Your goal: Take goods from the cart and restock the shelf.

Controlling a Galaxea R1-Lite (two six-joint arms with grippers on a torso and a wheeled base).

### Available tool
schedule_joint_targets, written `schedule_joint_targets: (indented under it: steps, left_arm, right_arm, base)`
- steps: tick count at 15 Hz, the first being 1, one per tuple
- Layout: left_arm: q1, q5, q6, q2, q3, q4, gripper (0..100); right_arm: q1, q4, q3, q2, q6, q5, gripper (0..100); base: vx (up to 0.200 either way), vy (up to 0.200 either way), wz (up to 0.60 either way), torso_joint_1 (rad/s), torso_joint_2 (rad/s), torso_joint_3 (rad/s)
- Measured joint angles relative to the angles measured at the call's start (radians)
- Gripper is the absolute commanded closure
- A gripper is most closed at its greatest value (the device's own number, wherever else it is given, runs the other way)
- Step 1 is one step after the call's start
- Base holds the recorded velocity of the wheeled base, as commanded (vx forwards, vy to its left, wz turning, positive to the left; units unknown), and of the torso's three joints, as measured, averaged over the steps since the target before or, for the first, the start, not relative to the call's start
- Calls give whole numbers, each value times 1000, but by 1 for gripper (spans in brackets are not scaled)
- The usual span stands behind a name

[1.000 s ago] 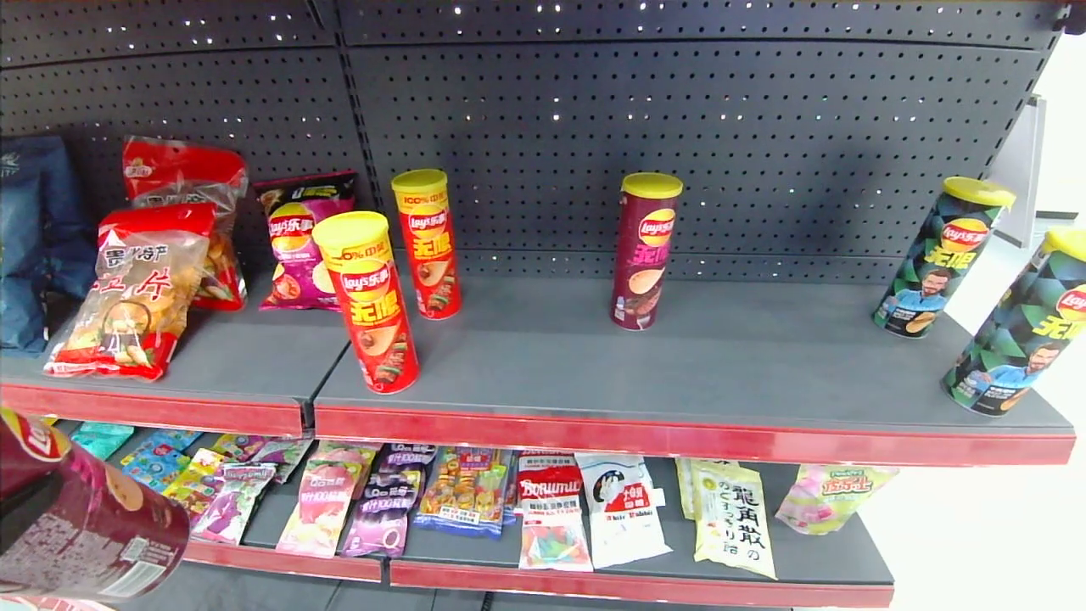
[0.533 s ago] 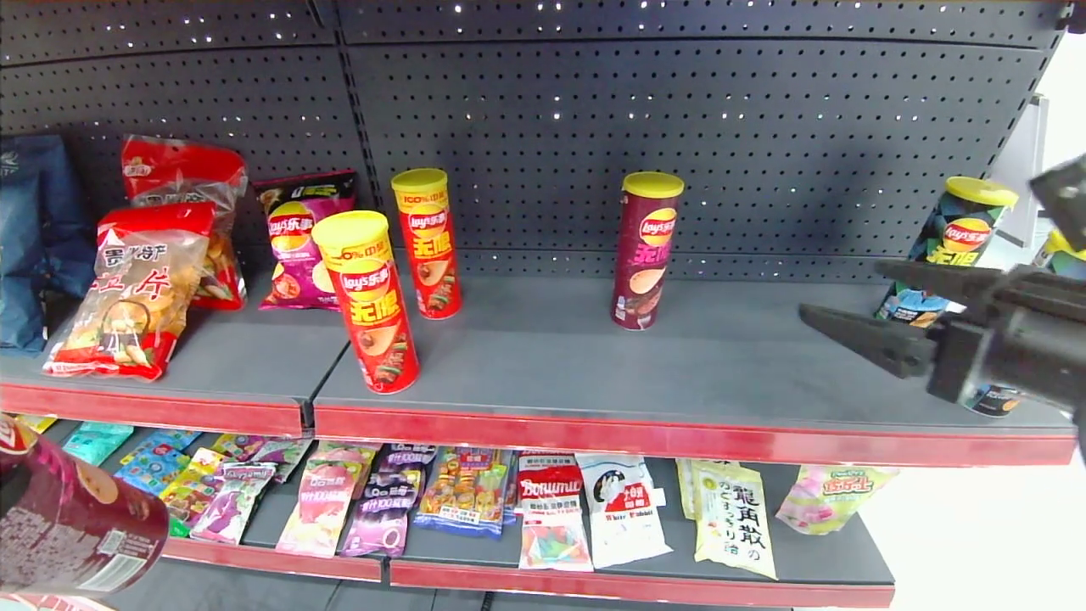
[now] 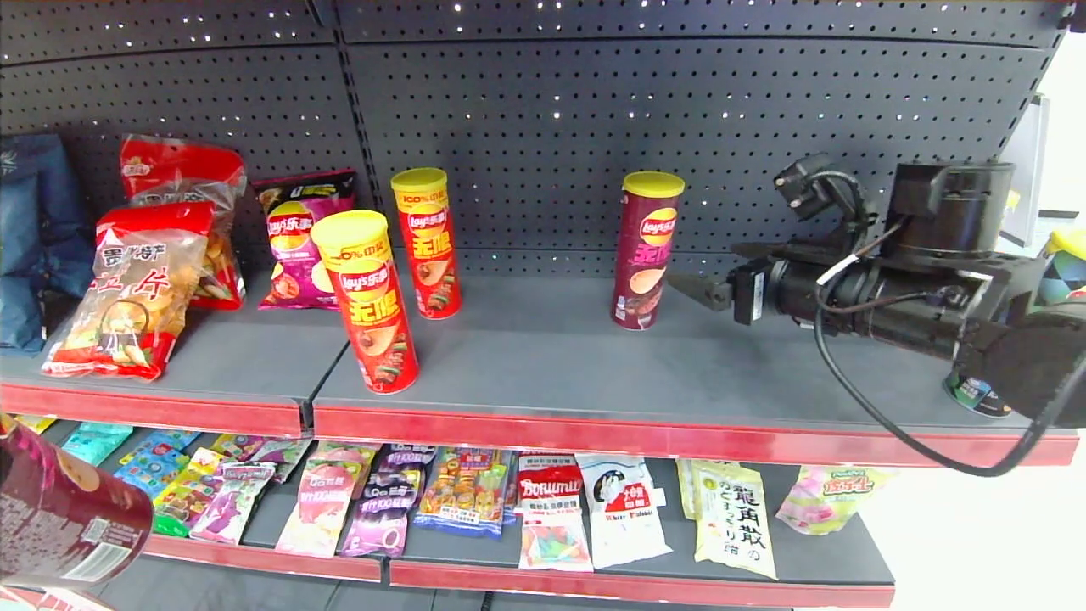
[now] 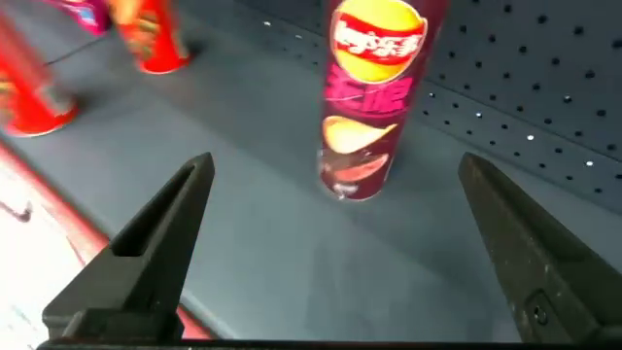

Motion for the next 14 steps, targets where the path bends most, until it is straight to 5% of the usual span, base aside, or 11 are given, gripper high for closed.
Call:
schedule_joint_targets:
  steps: [10,14]
  left_arm:
    - [-2,2,-5,13,-3,-2,100]
    - [-3,-8,-53,24,-13,-3,100]
  right_arm:
    - [-18,-115,-221,256,66,-75,0]
    - [-18,-115,-290,310,66,-74,0]
  base:
    - [0,0,0,0,0,0]
    - [0,0,0,0,0,0]
